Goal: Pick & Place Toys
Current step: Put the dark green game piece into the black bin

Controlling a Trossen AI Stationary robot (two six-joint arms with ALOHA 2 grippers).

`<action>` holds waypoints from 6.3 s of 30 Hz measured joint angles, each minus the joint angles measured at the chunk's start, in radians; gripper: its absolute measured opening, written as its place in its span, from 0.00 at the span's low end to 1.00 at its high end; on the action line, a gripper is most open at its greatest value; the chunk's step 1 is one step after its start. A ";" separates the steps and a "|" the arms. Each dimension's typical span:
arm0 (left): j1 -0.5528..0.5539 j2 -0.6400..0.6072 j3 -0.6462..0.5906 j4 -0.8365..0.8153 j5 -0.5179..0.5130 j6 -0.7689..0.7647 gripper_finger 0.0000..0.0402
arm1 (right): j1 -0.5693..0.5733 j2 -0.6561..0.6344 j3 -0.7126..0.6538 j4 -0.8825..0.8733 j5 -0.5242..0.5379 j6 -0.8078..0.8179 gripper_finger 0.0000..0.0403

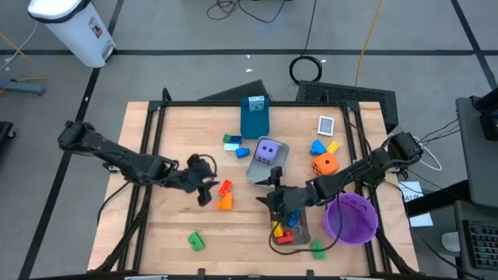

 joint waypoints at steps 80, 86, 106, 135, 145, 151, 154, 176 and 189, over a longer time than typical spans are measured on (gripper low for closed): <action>0.837 0.625 0.334 -0.108 0.302 1.142 0.75 | -0.007 0.000 0.000 -0.018 -0.003 -0.028 0.62; 0.837 0.625 0.334 -0.109 0.310 1.139 0.75 | -0.031 0.000 0.000 0.004 -0.102 -0.028 0.62; 0.839 0.625 0.333 -0.112 0.350 1.113 0.57 | -0.051 0.000 0.000 0.024 -0.132 -0.009 0.62; 0.839 0.620 0.333 -0.103 0.342 1.111 0.31 | -0.051 0.000 0.000 0.019 -0.133 -0.009 0.62; 0.837 0.461 0.333 -0.158 0.288 1.074 0.12 | -0.051 0.000 0.000 0.012 -0.132 -0.014 0.62; 0.839 0.341 0.333 -0.165 0.318 1.030 0.03 | -0.051 0.000 0.000 0.021 -0.133 -0.025 0.62; 0.839 0.325 0.333 -0.162 0.317 0.987 0.11 | -0.051 0.000 0.000 0.023 -0.132 -0.025 0.62; 0.994 0.454 0.333 -0.021 0.273 0.540 0.76 | -0.051 0.000 0.000 0.019 -0.134 -0.001 0.62; 0.985 0.555 0.334 0.031 0.267 0.513 0.99 | -0.053 0.000 0.000 0.012 -0.160 0.001 0.62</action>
